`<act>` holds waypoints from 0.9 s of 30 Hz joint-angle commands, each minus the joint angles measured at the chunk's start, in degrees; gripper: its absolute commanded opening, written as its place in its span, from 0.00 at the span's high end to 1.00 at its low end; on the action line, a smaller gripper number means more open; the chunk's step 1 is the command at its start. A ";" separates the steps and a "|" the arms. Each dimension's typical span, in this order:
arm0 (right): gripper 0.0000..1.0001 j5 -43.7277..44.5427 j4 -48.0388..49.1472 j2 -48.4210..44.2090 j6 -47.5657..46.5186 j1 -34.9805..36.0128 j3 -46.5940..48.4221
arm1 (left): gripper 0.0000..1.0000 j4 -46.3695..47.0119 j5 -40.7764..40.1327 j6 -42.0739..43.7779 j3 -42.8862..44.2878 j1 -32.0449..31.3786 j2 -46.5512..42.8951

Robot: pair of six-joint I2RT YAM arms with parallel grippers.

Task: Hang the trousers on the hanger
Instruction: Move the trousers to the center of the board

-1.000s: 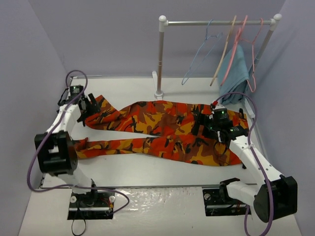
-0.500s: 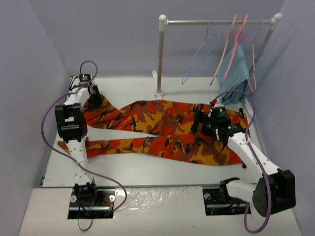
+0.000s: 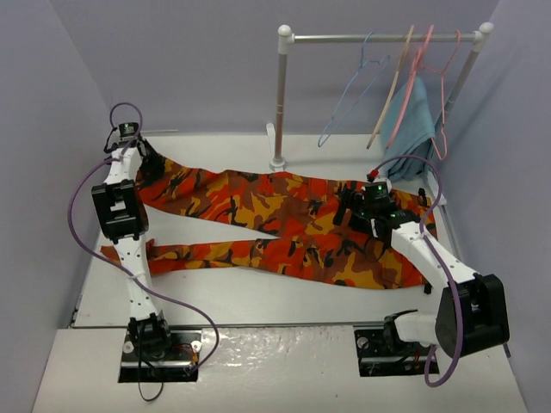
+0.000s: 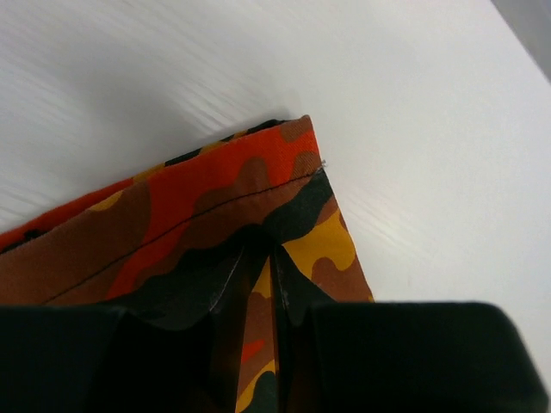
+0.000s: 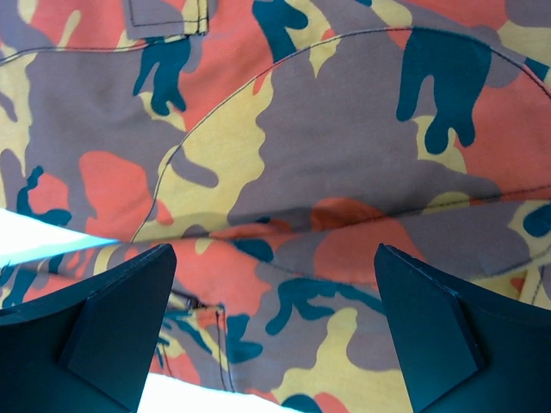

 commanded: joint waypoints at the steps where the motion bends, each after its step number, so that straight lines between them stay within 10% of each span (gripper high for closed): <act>1: 0.02 4.98 4.49 2.46 1.21 0.46 3.27 | 0.86 -4.47 -7.97 -6.19 0.04 4.37 1.79; 15: 0.02 9.58 7.31 7.91 2.70 -1.46 5.21 | 0.66 5.55 -3.10 -11.58 -16.04 5.01 -14.81; 27: 0.02 5.29 7.18 10.88 -1.23 -0.21 5.61 | 0.21 -2.51 -14.86 -8.28 -44.16 0.28 -41.96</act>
